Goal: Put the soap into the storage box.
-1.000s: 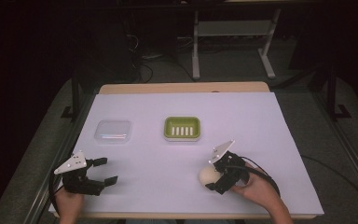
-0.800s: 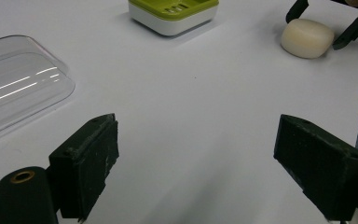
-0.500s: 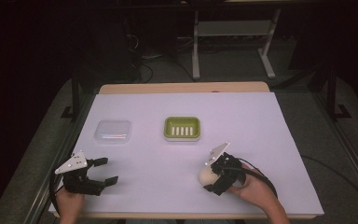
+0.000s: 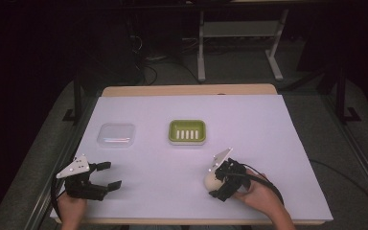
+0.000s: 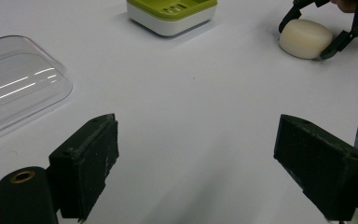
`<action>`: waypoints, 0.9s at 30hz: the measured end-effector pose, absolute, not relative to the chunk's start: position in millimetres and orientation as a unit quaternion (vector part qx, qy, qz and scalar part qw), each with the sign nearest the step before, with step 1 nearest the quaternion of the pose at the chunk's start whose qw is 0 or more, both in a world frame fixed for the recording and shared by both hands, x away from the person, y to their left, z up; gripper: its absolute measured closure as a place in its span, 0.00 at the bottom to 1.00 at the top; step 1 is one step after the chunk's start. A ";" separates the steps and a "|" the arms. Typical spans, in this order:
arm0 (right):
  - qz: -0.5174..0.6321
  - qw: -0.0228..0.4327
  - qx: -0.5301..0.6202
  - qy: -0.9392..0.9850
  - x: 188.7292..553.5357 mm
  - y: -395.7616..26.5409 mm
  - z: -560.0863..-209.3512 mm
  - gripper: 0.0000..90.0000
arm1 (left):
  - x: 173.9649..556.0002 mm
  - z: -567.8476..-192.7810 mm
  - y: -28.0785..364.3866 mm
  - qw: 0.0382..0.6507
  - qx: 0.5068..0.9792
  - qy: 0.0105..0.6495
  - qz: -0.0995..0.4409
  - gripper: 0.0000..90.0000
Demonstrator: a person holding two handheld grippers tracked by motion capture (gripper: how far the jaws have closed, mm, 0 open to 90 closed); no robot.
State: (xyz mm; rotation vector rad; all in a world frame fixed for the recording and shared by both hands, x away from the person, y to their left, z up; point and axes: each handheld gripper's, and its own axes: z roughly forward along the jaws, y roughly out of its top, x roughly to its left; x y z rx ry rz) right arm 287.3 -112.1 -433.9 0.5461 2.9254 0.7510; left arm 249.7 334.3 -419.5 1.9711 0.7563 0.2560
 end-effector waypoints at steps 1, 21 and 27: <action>0.243 0.037 0.178 0.953 287.1 -111.9 -434.2 0.20 | 249.6 -419.5 334.2 0.487 0.809 0.311 0.105 0.15; 0.241 0.040 0.178 0.953 286.1 -112.2 -433.8 0.26 | 249.7 -419.3 333.5 0.488 0.809 0.311 0.105 0.15; 0.240 0.045 0.175 0.954 285.3 -111.8 -433.5 0.26 | 249.6 -419.2 333.5 0.488 0.809 0.311 0.105 0.15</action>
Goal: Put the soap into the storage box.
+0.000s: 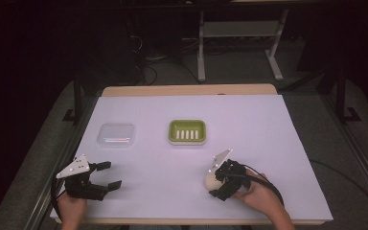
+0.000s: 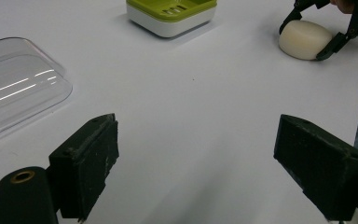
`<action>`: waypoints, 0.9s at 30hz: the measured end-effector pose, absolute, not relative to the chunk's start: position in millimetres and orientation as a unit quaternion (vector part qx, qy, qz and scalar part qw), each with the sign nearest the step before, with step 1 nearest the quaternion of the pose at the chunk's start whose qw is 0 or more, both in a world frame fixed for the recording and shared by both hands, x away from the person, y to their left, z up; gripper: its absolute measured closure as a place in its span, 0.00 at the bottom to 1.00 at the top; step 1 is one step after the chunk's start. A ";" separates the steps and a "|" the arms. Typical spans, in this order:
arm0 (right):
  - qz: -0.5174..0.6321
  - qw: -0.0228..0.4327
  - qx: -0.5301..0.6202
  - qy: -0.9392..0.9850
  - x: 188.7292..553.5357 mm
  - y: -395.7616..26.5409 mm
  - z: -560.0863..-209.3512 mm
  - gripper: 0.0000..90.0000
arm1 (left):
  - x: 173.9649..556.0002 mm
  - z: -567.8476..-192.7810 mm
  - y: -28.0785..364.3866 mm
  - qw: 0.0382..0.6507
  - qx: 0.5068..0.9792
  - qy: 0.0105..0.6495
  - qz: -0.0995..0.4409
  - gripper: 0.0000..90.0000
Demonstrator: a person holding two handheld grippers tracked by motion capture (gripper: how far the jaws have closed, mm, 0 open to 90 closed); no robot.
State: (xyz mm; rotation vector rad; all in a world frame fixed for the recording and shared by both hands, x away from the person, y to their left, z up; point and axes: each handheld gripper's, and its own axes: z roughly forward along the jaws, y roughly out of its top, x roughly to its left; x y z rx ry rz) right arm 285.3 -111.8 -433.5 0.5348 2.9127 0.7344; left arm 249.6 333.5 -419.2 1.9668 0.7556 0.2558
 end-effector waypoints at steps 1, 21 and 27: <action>0.241 0.045 0.175 0.954 285.2 -111.8 -433.5 0.26 | 249.7 -419.3 333.4 0.488 0.809 0.311 0.105 0.15; 0.239 0.042 0.177 0.954 284.6 -112.1 -432.2 0.27 | 249.5 -419.3 334.3 0.490 0.807 0.312 0.106 0.15; 0.252 0.040 0.179 0.950 284.7 -114.2 -427.0 0.27 | 249.4 -419.6 334.6 0.491 0.806 0.314 0.106 0.15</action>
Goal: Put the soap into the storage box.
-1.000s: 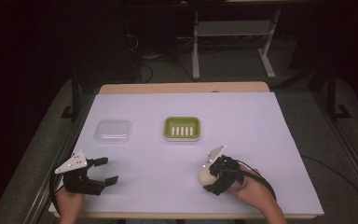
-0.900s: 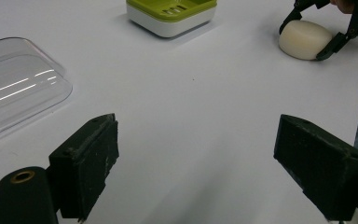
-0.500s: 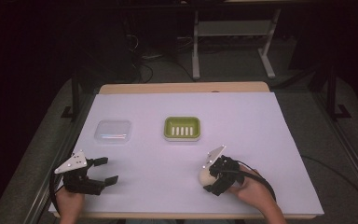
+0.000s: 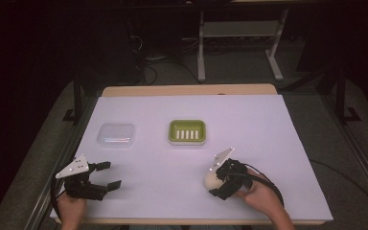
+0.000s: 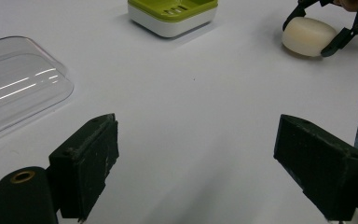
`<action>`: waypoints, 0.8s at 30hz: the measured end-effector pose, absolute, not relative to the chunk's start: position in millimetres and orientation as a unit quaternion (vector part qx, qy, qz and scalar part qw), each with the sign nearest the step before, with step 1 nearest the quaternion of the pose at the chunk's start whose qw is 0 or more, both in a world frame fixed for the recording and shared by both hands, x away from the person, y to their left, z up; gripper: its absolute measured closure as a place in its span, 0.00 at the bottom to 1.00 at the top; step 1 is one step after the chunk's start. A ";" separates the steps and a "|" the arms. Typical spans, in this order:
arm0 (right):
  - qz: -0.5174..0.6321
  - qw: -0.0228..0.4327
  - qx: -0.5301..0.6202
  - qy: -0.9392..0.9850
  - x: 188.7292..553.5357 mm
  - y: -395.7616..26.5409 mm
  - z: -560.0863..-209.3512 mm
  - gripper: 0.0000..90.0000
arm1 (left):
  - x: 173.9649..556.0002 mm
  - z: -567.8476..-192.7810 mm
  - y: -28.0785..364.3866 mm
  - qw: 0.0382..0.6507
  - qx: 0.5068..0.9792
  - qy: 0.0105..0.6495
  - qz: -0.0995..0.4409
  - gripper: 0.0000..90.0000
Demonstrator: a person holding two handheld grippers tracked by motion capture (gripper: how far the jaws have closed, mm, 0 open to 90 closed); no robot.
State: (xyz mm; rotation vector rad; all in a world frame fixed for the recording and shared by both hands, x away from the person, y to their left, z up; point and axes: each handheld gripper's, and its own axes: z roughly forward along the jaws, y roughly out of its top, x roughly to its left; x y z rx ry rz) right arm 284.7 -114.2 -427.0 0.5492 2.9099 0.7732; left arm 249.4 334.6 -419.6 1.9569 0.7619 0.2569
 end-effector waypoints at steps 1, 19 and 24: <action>0.252 0.040 0.179 0.950 284.7 -114.2 -427.0 0.27 | 249.4 -419.6 334.6 0.491 0.806 0.314 0.106 0.15; 0.278 0.031 0.184 0.942 294.7 -115.5 -410.1 0.27 | 249.1 -419.8 336.3 0.492 0.804 0.317 0.105 0.15; 0.278 0.032 0.185 0.942 297.4 -114.5 -406.0 0.27 | 249.4 -419.6 337.1 0.492 0.805 0.316 0.105 0.15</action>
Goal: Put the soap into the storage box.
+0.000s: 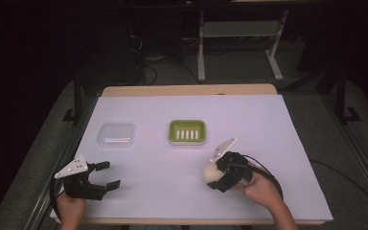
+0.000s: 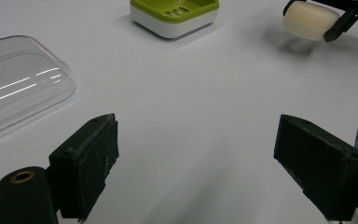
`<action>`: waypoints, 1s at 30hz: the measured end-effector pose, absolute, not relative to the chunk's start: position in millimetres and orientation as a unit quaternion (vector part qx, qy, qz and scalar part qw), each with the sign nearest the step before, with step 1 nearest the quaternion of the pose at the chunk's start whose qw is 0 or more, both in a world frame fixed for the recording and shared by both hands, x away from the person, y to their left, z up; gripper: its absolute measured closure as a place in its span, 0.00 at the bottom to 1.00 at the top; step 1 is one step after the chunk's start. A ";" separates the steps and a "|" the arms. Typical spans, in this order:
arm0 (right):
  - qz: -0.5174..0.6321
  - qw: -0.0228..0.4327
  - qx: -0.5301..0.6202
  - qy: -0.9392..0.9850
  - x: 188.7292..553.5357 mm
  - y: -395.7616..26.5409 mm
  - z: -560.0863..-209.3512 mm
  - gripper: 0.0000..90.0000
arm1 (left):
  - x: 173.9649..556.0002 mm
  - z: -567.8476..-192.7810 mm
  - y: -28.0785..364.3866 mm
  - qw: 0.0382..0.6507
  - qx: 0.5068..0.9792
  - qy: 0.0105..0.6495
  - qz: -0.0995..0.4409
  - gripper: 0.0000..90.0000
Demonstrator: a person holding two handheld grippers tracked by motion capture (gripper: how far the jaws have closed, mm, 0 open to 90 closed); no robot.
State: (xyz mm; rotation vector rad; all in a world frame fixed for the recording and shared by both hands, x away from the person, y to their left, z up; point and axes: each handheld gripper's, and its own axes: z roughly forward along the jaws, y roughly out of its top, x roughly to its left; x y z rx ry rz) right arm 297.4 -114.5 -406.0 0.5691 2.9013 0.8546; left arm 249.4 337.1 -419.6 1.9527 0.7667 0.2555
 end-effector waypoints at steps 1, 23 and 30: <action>0.277 0.031 0.186 0.942 297.5 -114.2 -404.9 0.27 | 249.5 -419.7 337.3 0.492 0.805 0.316 0.106 0.15; 0.275 0.035 0.173 0.945 311.4 -100.7 -386.0 0.27 | 249.5 -419.9 338.3 0.493 0.801 0.322 0.107 0.15; 0.278 0.034 0.168 0.945 318.0 -94.9 -378.4 0.27 | 249.8 -419.7 338.8 0.493 0.802 0.320 0.108 0.15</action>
